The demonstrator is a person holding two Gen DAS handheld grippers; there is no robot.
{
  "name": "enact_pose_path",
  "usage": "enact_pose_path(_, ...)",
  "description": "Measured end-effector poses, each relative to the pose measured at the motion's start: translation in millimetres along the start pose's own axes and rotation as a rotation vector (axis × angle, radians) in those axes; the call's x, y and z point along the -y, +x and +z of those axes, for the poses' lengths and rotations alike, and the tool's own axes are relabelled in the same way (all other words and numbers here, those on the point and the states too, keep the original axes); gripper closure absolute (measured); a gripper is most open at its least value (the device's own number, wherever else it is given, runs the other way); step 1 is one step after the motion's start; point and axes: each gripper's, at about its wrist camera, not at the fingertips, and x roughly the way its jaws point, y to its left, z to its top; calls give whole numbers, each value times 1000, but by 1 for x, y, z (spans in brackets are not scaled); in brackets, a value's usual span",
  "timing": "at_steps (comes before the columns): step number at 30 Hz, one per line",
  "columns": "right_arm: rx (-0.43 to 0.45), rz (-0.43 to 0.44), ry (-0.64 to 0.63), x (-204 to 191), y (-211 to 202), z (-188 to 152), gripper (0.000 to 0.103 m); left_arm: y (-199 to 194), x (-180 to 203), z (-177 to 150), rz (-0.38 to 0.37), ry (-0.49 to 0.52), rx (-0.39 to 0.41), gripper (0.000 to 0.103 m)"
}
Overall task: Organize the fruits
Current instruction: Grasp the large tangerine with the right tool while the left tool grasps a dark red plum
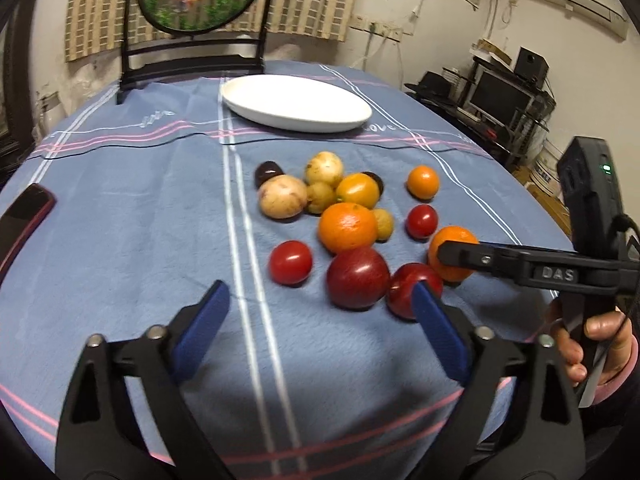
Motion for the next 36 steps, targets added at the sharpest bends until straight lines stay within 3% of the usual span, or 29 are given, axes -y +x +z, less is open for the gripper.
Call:
enact_pose_path(3, 11, -12, -10, 4, -7, -2, 58, 13, 2, 6, -29, -21, -38, 37)
enact_pose_path(11, 20, 0, -7, 9, -10, -5, 58, 30, 15, 15, -52, -29, -76, 45)
enact_pose_path(14, 18, 2, 2, 13, -10, -5, 58, 33, 14, 16, -59, -42, -86, 61)
enact_pose_path(22, 14, 4, 12, 18, -11, -5, 58, 28, 20, 8, -25, -11, -98, 62)
enact_pose_path(32, 41, -3, -9, 11, -20, -3, 58, 30, 40, 6, 82, 77, -100, 62)
enact_pose_path(36, 63, -16, -29, 9, -27, 4, 58, 28, 40, 7, 83, 67, -103, 62)
